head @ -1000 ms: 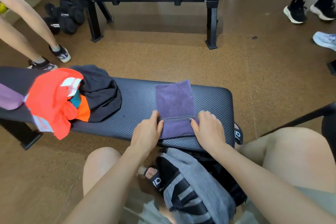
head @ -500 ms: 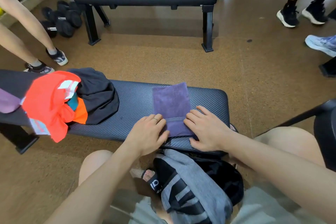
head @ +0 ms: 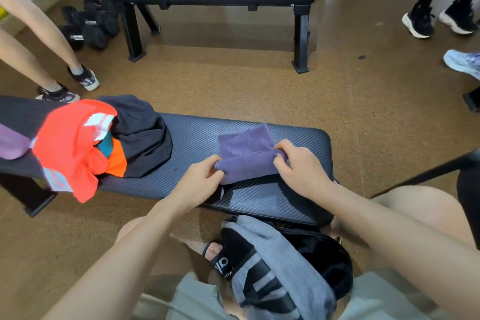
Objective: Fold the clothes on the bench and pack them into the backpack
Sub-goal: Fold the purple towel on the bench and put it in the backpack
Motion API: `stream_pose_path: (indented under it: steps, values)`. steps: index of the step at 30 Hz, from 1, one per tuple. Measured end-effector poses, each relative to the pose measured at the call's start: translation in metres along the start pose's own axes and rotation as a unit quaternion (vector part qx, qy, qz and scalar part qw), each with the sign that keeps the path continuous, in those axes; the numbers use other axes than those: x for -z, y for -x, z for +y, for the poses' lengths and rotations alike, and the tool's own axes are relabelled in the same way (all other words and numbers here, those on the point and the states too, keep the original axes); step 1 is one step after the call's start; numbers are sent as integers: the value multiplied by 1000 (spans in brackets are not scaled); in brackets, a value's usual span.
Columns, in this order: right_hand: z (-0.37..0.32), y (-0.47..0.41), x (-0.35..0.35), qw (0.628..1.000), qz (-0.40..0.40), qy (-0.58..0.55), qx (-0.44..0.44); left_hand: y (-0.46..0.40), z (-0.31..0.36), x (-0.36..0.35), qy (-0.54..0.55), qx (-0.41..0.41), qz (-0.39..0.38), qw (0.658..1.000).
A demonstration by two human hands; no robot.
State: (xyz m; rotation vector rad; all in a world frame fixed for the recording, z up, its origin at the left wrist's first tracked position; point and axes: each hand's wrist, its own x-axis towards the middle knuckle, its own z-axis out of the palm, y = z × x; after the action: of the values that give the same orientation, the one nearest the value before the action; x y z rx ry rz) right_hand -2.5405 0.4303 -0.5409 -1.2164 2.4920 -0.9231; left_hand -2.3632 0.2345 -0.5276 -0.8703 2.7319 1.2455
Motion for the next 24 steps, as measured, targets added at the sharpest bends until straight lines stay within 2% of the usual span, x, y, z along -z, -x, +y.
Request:
stream_pose_path:
  steps: [3, 7, 18, 21, 24]
  values:
    - [-3, -9, -2, 998, -28, -19, -56, -7, 0, -7, 11, 49, 10, 999]
    - [2, -18, -11, 995, -52, 33, -73, -14, -1, -17, -2, 84, 29, 996]
    - [17, -18, -24, 989, -71, 115, -67, -8, 10, -40, -107, 105, 87, 985]
    - [14, -20, -21, 990, -29, 138, -27, -8, 12, -44, -177, 69, 130, 973]
    - [6, -26, -21, 967, 16, 241, 82, -18, 11, -44, -283, -74, 157, 943]
